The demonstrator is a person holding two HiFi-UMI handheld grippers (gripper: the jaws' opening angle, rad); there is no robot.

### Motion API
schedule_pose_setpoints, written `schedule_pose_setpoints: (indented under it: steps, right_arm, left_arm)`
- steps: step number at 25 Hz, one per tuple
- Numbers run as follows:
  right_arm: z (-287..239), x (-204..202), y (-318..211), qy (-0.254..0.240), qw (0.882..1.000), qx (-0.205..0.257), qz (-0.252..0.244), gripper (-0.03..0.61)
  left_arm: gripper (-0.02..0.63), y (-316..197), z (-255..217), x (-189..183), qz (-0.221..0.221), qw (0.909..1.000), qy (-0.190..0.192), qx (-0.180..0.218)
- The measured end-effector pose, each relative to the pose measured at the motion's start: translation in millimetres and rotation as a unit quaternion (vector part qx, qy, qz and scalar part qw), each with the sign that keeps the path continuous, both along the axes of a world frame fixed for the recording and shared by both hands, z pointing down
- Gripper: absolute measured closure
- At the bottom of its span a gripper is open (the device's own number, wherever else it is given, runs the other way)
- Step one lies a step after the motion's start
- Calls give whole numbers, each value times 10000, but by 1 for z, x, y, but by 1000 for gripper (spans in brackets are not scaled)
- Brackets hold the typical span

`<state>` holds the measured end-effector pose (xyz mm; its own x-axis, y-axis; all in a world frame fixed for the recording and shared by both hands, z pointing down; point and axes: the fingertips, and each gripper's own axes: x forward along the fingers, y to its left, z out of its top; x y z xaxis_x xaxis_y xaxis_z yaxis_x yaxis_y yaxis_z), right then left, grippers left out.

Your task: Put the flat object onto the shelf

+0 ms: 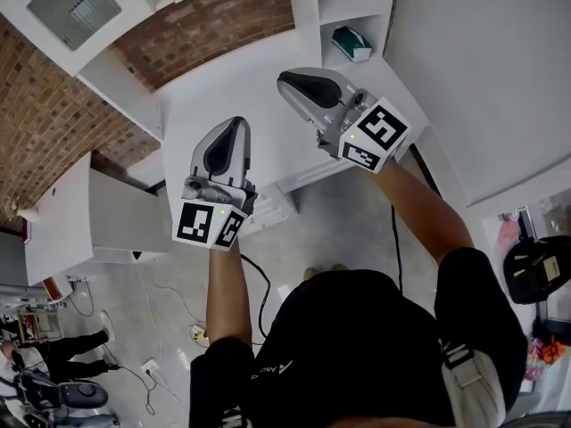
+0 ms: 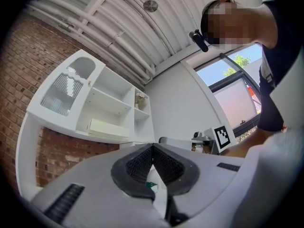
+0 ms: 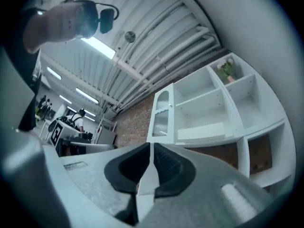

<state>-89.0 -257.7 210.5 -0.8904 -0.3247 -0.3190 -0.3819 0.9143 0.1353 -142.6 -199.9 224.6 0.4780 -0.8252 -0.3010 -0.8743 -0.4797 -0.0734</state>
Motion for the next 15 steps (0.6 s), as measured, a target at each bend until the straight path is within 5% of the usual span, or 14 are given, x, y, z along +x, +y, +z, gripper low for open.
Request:
schedule_pose_setpoints:
  steps: [5, 15]
  right_arm:
    - [16, -7, 36, 649, 9945, 818, 113, 577]
    - [46, 3, 61, 559, 9966, 525, 299, 578]
  left_arm:
    - [615, 11, 6, 5, -192, 9996, -192, 8]
    - [615, 23, 24, 9, -336, 9989, -312, -101]
